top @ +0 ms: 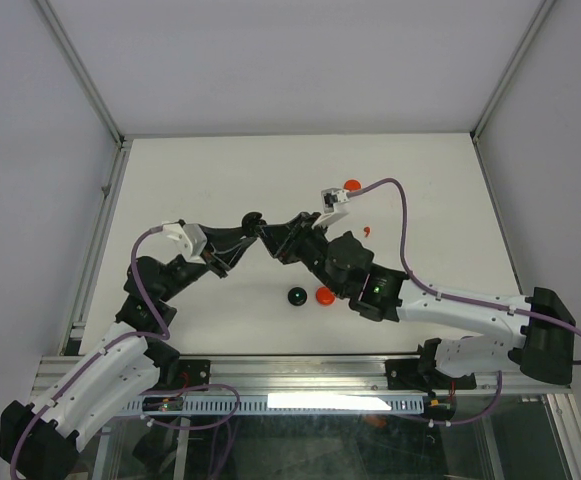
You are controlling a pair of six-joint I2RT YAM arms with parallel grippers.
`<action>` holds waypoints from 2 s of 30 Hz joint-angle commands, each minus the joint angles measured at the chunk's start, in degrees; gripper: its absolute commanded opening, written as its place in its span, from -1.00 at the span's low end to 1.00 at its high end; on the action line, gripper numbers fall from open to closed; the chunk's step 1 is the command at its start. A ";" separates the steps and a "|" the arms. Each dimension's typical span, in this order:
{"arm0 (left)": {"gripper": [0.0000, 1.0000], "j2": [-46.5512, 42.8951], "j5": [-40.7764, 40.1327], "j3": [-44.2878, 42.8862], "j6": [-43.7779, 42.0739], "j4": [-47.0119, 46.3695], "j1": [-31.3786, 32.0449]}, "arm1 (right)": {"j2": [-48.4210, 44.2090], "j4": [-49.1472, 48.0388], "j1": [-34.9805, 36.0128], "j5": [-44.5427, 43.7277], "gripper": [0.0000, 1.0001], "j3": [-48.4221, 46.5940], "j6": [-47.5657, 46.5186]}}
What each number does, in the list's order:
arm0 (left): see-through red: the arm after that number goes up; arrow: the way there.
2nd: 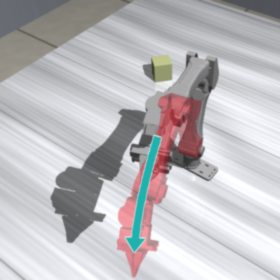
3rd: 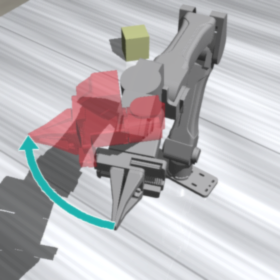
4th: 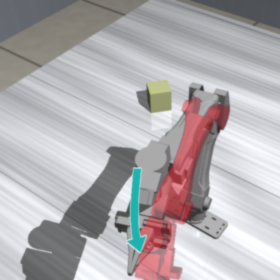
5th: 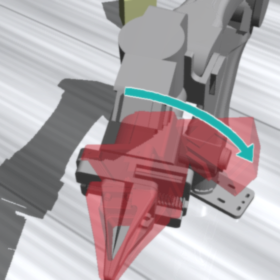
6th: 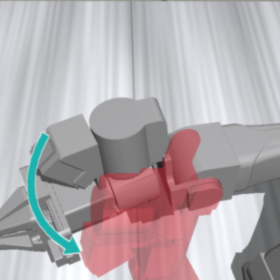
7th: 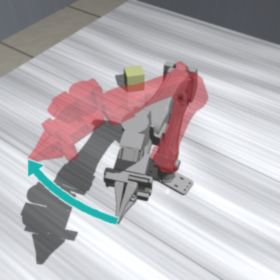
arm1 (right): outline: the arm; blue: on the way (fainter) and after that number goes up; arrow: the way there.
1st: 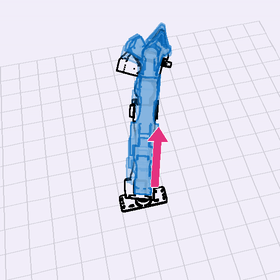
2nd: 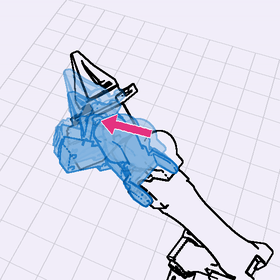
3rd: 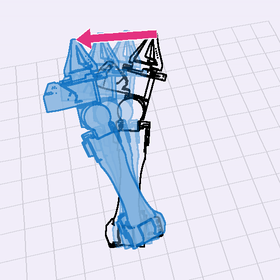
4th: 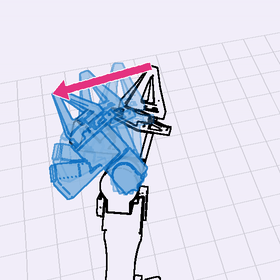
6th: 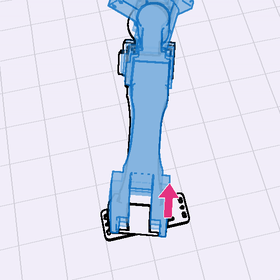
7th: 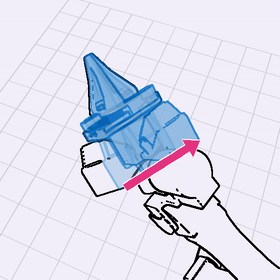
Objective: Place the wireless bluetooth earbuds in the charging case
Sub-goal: Place the earbud in the charging case, then close the charging case.
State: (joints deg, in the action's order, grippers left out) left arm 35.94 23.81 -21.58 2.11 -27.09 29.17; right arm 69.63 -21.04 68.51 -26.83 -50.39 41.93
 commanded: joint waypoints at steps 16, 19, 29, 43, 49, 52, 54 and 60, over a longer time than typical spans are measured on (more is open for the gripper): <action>-1.00 0.74 -2.92 -1.96 0.44 -3.29 -0.52 | -6.85 4.95 0.93 4.17 0.13 -2.60 -14.88; -1.00 1.17 -2.24 -2.12 0.70 -3.23 -0.53 | -7.39 9.75 0.89 4.21 0.19 -5.40 -17.50; -1.00 2.11 1.70 -2.82 1.13 -3.35 -0.52 | -2.30 17.42 0.15 8.78 0.19 -12.11 -21.57; -1.00 2.73 4.84 -2.78 1.80 -4.55 -0.52 | -0.90 17.99 -0.37 11.66 0.10 -12.80 -21.36; -1.00 2.82 4.36 -2.76 1.76 -4.44 -0.55 | -0.83 17.79 -0.39 15.07 0.02 -13.14 -20.42; -1.00 3.02 4.14 -2.81 1.72 -4.34 -0.52 | -1.06 17.57 -0.39 16.17 -0.01 -13.22 -20.01; -1.00 3.23 4.09 -3.01 1.68 -3.93 -0.57 | -1.10 17.22 -0.36 16.99 -0.01 -13.39 -19.85; -1.00 3.60 5.07 -3.20 1.67 -3.85 -0.53 | -0.24 16.30 -0.33 17.24 0.00 -14.10 -21.12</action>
State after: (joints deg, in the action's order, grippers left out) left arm 39.51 27.44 -22.04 3.46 -28.32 29.12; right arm 69.14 -1.45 68.34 -10.63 -60.88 21.50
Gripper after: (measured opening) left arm 0.232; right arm 0.499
